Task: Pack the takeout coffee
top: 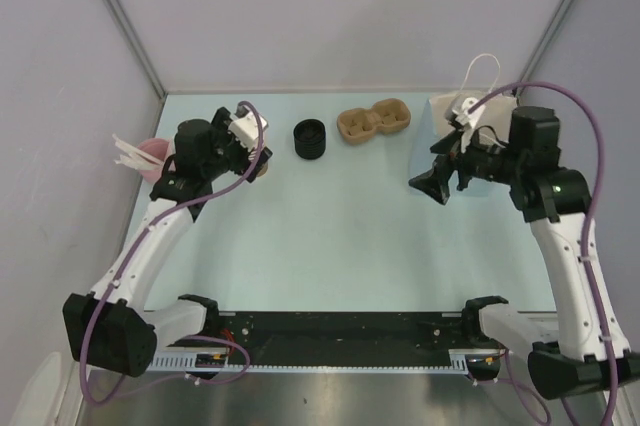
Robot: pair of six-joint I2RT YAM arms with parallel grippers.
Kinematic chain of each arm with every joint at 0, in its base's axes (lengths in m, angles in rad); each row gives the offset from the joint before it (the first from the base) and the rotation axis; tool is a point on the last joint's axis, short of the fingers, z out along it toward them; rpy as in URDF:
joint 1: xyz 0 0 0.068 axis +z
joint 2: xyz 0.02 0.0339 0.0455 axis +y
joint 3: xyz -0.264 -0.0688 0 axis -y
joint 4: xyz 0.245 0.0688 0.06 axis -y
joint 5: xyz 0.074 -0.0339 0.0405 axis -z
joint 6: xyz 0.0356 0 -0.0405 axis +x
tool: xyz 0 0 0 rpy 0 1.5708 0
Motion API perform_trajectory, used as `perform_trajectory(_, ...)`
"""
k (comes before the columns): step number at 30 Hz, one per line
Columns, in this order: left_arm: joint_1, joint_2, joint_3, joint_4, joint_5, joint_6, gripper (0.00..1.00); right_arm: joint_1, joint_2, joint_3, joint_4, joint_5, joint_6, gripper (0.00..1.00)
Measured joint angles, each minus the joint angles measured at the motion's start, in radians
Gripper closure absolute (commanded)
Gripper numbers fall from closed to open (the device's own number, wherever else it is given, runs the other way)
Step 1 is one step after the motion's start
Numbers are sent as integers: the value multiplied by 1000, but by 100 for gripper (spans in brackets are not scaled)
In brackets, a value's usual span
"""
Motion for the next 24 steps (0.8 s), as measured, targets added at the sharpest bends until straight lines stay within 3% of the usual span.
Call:
perform_trajectory(13,51,197,100,7,110,86,6,110,158,-230,-98,-68,-146,0)
perform_trajectory(24,52,317,143,-21,88,105,17,132,174,-281,-68,-24,-161,0)
